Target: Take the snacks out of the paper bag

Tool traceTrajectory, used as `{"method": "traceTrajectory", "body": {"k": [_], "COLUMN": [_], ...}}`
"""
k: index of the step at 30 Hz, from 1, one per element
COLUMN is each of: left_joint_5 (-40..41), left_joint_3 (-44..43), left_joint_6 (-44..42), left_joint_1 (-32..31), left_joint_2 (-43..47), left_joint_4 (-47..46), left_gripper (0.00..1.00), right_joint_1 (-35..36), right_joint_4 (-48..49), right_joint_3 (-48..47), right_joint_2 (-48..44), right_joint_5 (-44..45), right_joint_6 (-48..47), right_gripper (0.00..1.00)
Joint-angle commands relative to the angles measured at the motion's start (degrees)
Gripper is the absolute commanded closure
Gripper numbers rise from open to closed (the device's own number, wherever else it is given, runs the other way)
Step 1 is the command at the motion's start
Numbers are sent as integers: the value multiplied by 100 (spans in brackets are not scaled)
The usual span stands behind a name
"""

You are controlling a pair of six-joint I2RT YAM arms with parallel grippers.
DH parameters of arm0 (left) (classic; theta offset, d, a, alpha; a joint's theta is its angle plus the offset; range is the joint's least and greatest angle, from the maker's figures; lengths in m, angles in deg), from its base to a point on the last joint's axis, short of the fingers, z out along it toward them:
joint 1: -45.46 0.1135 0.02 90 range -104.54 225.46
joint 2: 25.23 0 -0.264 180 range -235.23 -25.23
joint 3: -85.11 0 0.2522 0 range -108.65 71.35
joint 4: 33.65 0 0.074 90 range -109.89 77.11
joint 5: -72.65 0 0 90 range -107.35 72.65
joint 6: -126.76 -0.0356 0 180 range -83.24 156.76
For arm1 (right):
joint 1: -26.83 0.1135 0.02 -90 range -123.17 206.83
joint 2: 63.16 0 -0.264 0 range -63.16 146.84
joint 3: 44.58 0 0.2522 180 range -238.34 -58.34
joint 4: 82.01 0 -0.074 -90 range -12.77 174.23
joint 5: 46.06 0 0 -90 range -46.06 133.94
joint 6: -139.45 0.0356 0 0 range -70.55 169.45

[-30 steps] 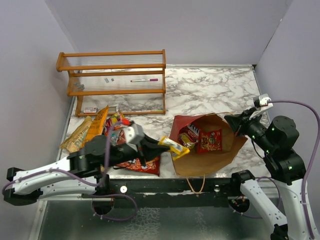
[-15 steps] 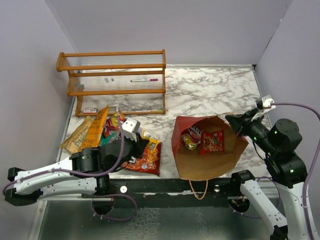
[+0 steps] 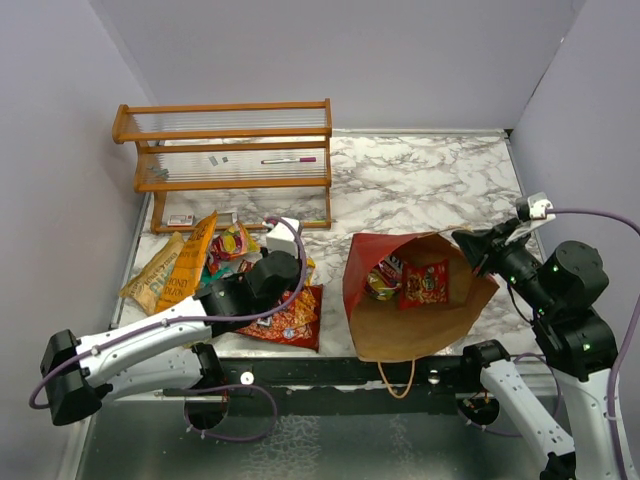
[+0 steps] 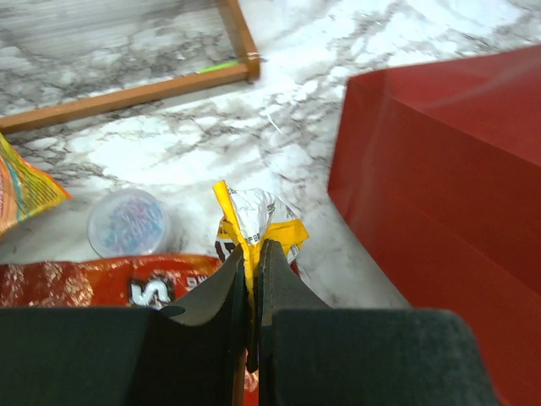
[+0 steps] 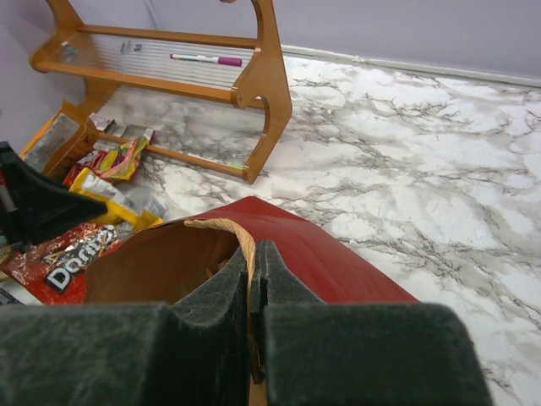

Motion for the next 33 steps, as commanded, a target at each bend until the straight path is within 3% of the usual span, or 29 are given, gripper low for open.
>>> {"method": "traceTrajectory", "body": {"k": [1,4,9,11,13,15,17,23,29,33], "left_joint_5": [-1135,-1708,-2415,-2422,-2552,-2683,-2788,-3791,-5016,-5562], "left_joint_3": [166,46,131,168,260,373,367,145,497,992], "left_joint_6": [-237,-63,-127,-63,-27,62,136,307,1021,1658], "left_joint_1": [997,1531,1880,1950,1996,1998,2000,1996,1987,1912], "left_joint_2": [-617,-1131,-1798,-1922,-1846,-1566,-1165,68,943,1420], "left_joint_4": [-1202,-1431,-1982,-1863,-1785,-1770,-1620,-1138,-1657,-2791], "left_gripper": [100,100,97,76,61,49,43,41,41,40], "right_joint_1": [12,8,12,10,12,15,17,12,12,12], "right_joint_4": [57,8,17,-2,-6,29,99,317,280,243], "right_joint_3": [-129,-163,-82,-41,11,93,169,329,736,839], "right_joint_2": [-127,-152,-259,-310,-348,-400,-447,-629,-1038,-1168], "right_joint_5": [-57,-93,-238,-227,-265,-368,-580,-1581,-2087,-1863], "right_joint_6": [127,172,358,377,379,357,264,120,193,347], "right_gripper": [98,98,98,98,98,98,98,98,98,98]}}
